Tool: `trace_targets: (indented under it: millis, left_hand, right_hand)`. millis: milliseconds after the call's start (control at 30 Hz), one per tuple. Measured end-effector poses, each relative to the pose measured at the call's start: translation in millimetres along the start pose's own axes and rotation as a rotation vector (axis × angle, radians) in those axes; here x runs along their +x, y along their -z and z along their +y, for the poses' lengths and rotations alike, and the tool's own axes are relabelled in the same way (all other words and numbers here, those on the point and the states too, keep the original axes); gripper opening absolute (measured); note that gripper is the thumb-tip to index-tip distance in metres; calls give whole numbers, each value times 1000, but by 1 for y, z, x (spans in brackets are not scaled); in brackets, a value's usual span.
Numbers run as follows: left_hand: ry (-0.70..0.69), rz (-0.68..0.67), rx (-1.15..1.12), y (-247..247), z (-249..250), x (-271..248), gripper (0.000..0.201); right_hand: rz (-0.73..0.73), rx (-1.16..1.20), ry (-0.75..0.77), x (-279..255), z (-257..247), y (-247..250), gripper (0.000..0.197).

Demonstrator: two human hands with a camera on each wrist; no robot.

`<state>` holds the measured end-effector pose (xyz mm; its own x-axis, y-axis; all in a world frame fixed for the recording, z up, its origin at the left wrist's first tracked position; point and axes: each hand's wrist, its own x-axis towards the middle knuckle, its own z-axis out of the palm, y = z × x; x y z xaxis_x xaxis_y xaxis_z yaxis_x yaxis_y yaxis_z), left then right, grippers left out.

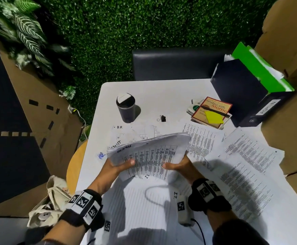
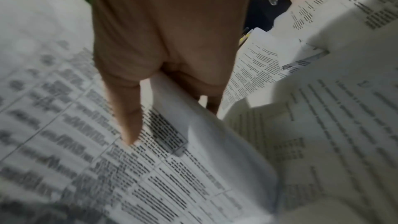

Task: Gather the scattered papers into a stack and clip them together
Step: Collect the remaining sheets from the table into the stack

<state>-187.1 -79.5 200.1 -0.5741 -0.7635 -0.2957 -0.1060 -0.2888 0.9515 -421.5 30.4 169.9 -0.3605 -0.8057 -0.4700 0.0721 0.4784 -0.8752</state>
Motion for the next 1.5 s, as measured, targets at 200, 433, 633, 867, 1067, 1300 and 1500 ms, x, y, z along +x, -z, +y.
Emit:
trace_targets:
  millis: [200,433,633,867,1067,1300,1500]
  left_hand:
    - [56,145,127,-7,-25,4,16]
    - [-129,378,74,18,1,-7,15]
    - [-208,568,25,58,-3,-27,13]
    - [-181,674,25,63,-17,-52,11]
    - [-184,665,13,33,-19,-63,10]
    - [-187,674,55,3,-18,-60,17]
    - [-185,674,32,-23,-19,-49,9]
  right_hand:
    - [-7,-965,-211,8,54,-24,89]
    - [-6,-1225,-71,-21,83,-61,69]
    - [6,-934,-27,-10,79,-34,34]
    - [374,-1099,-126,-15,75,65,45]
    - [324,-1087,-266,-14,83,84,59]
    - [405,-707,155,-13,87,86,22]
    - [523,156,135,-48,75,133,48]
